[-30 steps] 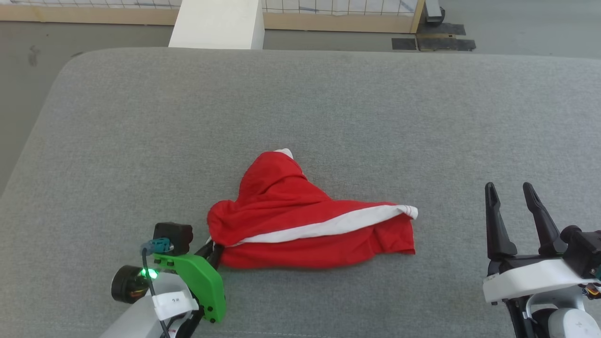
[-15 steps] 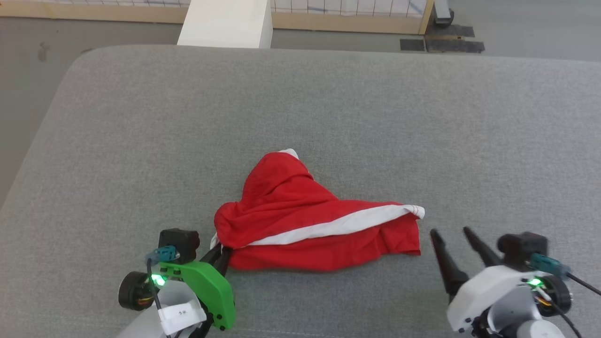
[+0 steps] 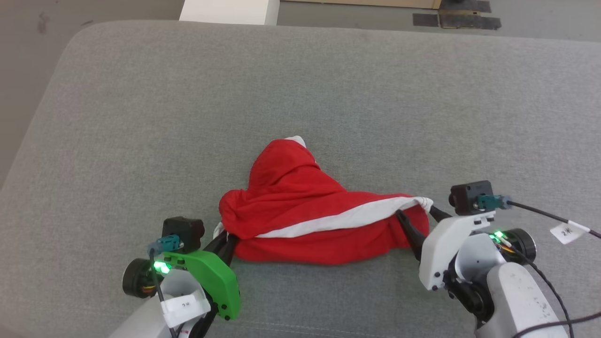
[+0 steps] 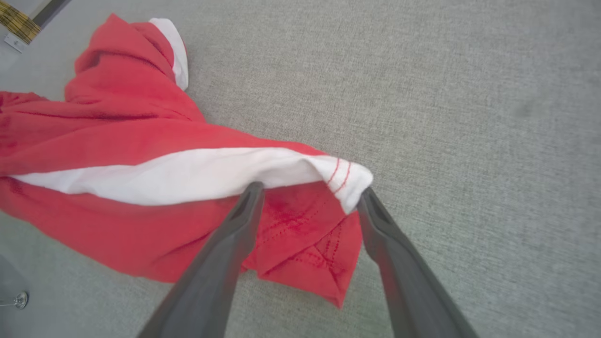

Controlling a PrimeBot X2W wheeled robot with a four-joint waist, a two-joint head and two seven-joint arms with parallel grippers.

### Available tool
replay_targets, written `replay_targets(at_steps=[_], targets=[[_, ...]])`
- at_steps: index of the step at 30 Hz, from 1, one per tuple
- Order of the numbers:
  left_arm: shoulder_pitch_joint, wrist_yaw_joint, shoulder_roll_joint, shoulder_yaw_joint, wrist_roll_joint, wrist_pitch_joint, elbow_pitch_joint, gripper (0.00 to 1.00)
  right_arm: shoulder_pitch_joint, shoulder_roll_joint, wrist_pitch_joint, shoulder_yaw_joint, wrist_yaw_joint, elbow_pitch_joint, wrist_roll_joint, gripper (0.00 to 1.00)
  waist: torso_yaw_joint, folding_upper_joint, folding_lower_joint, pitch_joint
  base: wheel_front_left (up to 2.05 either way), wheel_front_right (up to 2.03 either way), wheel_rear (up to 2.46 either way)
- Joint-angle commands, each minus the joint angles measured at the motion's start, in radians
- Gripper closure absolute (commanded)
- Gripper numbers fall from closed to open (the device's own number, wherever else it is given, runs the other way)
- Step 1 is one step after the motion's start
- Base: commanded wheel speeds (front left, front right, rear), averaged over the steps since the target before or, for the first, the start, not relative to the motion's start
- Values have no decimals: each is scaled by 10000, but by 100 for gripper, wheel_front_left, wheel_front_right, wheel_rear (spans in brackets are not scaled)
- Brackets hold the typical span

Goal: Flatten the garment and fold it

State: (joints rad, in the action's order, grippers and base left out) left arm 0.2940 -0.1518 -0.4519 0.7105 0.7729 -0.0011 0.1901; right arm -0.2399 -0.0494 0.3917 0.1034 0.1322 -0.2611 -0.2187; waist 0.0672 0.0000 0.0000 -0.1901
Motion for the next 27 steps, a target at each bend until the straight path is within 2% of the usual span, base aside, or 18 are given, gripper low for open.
replay_targets(at_steps=[1,3,4,15,21,27], targets=[[145,2,19,13,-98,22,0,100,-205,-8,4,32,-15,-85,128,44,61,0,0,-34,0,0,0],[166,15,41,30,-94,11,17,100,-306,-8,-56,68,-15,-170,182,97,91,0,0,-22,0,0,0],[166,18,49,37,-90,1,29,100,-332,-8,-114,71,-15,-197,184,100,99,0,0,-8,0,0,0],[232,127,-141,17,-97,-103,-156,100,-557,-8,-644,-30,-15,161,457,100,-101,0,0,297,0,0,0],[906,599,-423,-284,208,137,-740,100,-1148,-8,-477,-132,-15,534,641,100,-164,0,0,323,0,0,0],[2814,1096,-790,-795,484,1062,-1304,100,-2784,-363,86,74,-15,788,599,100,-340,0,0,-278,0,0,0]])
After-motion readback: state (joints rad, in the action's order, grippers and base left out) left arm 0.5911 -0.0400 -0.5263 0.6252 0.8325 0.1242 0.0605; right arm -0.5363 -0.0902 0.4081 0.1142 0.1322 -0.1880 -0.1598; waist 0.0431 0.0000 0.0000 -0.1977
